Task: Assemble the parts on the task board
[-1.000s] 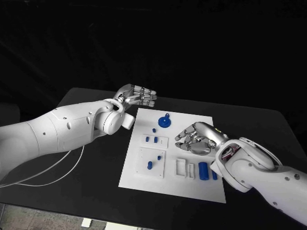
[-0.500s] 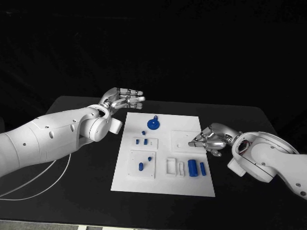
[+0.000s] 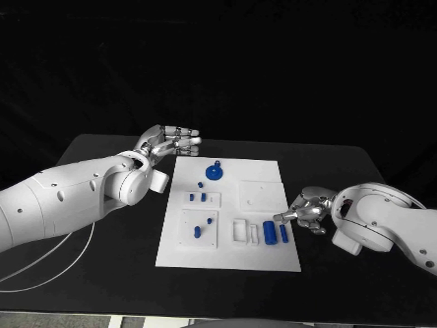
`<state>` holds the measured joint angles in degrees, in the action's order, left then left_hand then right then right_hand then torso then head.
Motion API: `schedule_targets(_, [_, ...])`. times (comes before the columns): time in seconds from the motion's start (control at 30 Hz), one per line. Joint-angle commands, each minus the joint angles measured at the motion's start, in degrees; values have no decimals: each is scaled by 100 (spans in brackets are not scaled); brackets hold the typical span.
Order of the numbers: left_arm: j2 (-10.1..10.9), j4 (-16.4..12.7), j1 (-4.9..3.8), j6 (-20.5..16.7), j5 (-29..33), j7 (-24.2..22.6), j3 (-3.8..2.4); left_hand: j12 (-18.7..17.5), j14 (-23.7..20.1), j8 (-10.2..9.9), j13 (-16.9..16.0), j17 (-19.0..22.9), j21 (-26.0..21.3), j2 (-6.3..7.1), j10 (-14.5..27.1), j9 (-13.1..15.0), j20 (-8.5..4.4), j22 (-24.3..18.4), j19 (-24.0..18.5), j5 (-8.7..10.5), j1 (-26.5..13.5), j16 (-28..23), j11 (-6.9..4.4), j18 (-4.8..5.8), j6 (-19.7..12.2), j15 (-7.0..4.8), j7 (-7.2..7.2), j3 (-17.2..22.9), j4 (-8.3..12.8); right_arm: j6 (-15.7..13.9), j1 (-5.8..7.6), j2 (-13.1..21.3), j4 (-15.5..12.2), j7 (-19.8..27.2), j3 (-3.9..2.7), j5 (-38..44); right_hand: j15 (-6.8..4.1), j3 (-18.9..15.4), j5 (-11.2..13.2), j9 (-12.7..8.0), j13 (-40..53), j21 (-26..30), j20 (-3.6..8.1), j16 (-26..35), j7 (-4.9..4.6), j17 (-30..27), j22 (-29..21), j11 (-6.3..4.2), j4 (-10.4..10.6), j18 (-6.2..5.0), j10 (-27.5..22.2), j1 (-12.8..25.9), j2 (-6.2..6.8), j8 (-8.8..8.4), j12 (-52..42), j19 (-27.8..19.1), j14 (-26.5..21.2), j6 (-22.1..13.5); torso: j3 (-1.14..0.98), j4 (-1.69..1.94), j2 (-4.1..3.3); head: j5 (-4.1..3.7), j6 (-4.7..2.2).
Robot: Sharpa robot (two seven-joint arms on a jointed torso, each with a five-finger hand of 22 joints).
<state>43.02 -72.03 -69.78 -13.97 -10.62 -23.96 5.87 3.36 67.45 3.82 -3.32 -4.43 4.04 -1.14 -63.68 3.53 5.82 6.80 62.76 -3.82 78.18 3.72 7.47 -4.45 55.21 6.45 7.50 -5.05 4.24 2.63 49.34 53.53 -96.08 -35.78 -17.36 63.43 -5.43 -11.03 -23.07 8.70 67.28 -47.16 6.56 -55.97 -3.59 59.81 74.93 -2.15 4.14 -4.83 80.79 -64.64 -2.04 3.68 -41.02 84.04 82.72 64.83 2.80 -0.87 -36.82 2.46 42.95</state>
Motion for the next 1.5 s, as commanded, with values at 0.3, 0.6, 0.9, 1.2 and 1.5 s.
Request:
schedule_targets(0.3, [54,-118,33,40,116,-91,1,14,-16,12,-6,-1,127,74,35,6,2,-83,-198,-9,-11,-20,-22,120,59,26,35,-8,22,449,-2,-159,60,-449,102,239,-7,-178,132,19,66,-53,13,0,-10,63,607,11,37,113,57,-7,-103,-3,31,291,54,-40,40,0,4,30,6])
schedule_targets(0.6, [63,-157,35,131,123,-82,1,12,-29,13,-6,1,179,67,84,7,18,-94,-165,-125,-9,-20,14,65,66,37,63,8,19,476,-2,-372,191,-477,218,320,8,-161,-2,-25,110,-94,3,-25,-61,103,615,37,-25,114,59,-91,-108,-7,-4,288,63,-205,39,8,-7,21,30])
schedule_targets(0.9, [63,-173,35,227,123,-56,1,14,-37,11,-6,2,206,39,100,6,25,-106,-152,-237,-1,-19,23,40,76,40,86,14,31,510,-2,-564,370,-480,338,390,17,-127,71,-49,136,-103,-9,-21,-71,112,613,45,-107,111,44,-106,-141,-4,-22,274,64,-231,46,-3,-9,27,47])
schedule_targets(1.2, [52,-192,34,320,77,-18,1,13,-24,7,-6,1,233,1,89,5,21,-118,-134,-230,-7,-20,20,26,73,36,116,2,33,403,-2,-769,590,-441,380,336,16,-82,98,-68,135,-113,-8,-12,-71,117,612,45,-192,115,34,-60,-141,-4,-21,269,64,-224,45,12,-15,37,70])
schedule_targets(1.5, [26,-178,33,370,59,33,2,14,-30,-1,-6,3,246,13,110,-1,28,-138,-139,-217,-12,-21,43,21,-137,43,176,-15,28,329,-1,-988,752,-374,421,312,15,-62,105,-72,146,-170,-6,-59,-69,156,624,42,-215,122,45,-70,-142,-4,-61,274,74,-224,53,7,-19,68,93])
